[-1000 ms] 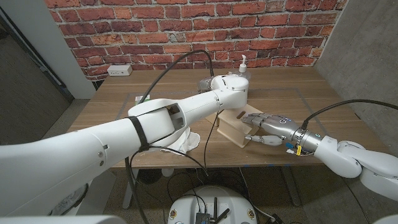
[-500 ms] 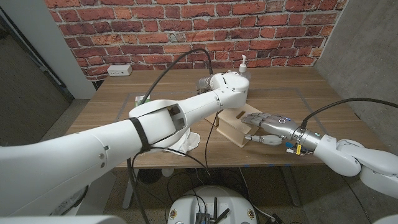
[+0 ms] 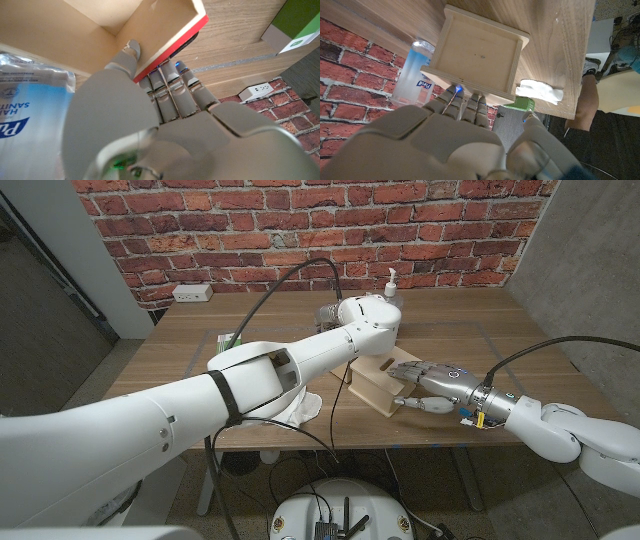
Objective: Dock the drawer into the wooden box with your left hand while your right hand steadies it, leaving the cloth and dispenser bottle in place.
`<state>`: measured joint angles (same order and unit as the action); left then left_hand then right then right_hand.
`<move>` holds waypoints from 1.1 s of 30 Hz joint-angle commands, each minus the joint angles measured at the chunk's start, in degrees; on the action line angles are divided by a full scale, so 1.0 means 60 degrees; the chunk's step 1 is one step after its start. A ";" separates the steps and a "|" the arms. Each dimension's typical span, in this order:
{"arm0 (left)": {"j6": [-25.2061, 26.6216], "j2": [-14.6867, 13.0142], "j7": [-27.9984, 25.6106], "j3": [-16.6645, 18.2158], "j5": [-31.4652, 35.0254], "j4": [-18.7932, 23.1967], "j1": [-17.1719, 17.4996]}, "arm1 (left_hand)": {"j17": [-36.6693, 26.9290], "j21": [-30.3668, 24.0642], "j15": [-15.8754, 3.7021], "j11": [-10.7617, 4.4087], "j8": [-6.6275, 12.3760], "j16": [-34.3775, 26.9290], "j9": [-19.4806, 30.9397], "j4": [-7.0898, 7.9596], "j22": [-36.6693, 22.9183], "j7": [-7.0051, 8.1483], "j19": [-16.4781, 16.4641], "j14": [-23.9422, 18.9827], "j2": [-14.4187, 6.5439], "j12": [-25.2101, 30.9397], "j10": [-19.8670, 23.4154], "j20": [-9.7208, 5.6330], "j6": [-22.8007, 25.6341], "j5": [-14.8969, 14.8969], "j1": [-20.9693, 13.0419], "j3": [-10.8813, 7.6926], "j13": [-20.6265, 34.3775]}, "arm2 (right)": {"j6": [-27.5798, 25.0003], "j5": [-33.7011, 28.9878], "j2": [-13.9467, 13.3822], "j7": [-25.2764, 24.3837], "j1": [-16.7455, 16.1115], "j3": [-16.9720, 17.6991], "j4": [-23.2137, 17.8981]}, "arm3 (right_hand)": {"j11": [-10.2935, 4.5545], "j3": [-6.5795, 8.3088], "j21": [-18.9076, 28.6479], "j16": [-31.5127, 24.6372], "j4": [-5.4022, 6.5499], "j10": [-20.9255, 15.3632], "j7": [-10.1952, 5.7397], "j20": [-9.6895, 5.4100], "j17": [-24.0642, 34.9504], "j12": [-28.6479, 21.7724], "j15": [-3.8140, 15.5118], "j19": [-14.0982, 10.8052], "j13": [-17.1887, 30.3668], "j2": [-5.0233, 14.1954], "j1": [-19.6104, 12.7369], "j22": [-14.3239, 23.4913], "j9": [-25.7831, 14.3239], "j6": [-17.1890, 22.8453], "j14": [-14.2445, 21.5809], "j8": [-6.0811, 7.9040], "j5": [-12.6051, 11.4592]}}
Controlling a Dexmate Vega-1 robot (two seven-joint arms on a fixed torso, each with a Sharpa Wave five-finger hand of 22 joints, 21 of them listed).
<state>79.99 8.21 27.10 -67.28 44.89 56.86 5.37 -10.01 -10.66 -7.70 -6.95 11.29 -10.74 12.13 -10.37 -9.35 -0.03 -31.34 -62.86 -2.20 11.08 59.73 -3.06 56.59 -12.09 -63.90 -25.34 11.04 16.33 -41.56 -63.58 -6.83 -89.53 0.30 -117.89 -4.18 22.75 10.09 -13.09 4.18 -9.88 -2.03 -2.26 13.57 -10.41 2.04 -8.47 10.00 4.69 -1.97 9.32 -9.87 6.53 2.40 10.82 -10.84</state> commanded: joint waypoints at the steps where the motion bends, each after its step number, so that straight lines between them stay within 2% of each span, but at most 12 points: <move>1: -0.0001 0.0101 0.0023 0.0050 -0.0077 -0.0194 -0.0044 | -0.0051 0.0014 -0.1041 -0.0695 0.0049 -0.0042 0.0039 0.0015 -0.0011 -0.0166 -0.0071 -0.0614 -0.0773 0.0062 0.0657 -0.1204 0.0120 -0.0052 -0.0750 0.0026 0.0023 | -0.0120 0.0029 -0.0048 -0.0036 -0.0010 -0.0044 -0.0021 | 0.0083 0.0019 0.0076 0.0045 0.0050 -0.0027 0.0017 -0.0708 0.0010 -0.0052 0.0418 0.0043 0.0052 0.0355 0.0091 0.0023 -0.0032 0.0040 -0.0048 0.0024 0.0030; 23: -0.0001 0.0249 -0.0845 -0.0267 -0.1055 -0.0485 -0.0255 | -0.0054 0.0016 -0.1042 -0.0718 0.0054 -0.0045 0.0043 0.0019 -0.0010 -0.0161 -0.0062 -0.0604 -0.0780 0.0053 0.0619 -0.1201 0.0121 -0.0057 -0.0769 0.0043 0.0024 | -0.0166 0.0236 -0.0188 -0.0063 0.0211 -0.0279 0.0060 | 0.0117 0.0047 0.0092 0.0061 0.0062 -0.0020 0.0067 -0.0719 -0.0009 -0.0048 0.0394 0.0009 0.0054 0.0353 0.0083 0.0023 -0.0034 0.0086 -0.0039 0.0026 0.0025; 33: -0.0001 0.0323 -0.2036 -0.0867 -0.2861 -0.0663 -0.0717 | -0.0055 0.0015 -0.1040 -0.0685 0.0055 -0.0050 0.0045 0.0021 -0.0010 -0.0167 -0.0060 -0.0610 -0.0786 0.0066 0.0647 -0.1197 0.0119 -0.0060 -0.0777 0.0048 0.0024 | -0.0223 0.0300 -0.0204 -0.0144 0.0253 -0.0366 0.0090 | 0.0138 0.0051 0.0098 0.0071 0.0069 -0.0022 0.0072 -0.0727 -0.0012 -0.0048 0.0384 -0.0010 0.0054 0.0349 0.0086 0.0022 -0.0034 0.0102 -0.0053 0.0026 0.0025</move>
<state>79.99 9.67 20.92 -69.63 36.74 53.93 3.24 -10.16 -10.66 -7.70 -6.96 11.07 -10.86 12.13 -10.29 -9.35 -0.03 -31.34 -62.86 -1.88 11.09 59.72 -3.06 56.59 -12.08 -64.22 -24.95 11.06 15.37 -40.26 -64.56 -7.30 -88.30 -1.39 -117.57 -3.67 22.98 10.53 -12.64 4.42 -9.81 -1.72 -2.26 13.30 -10.41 2.04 -8.47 10.02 4.69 -1.97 9.32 -10.02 6.84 2.40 10.82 -10.84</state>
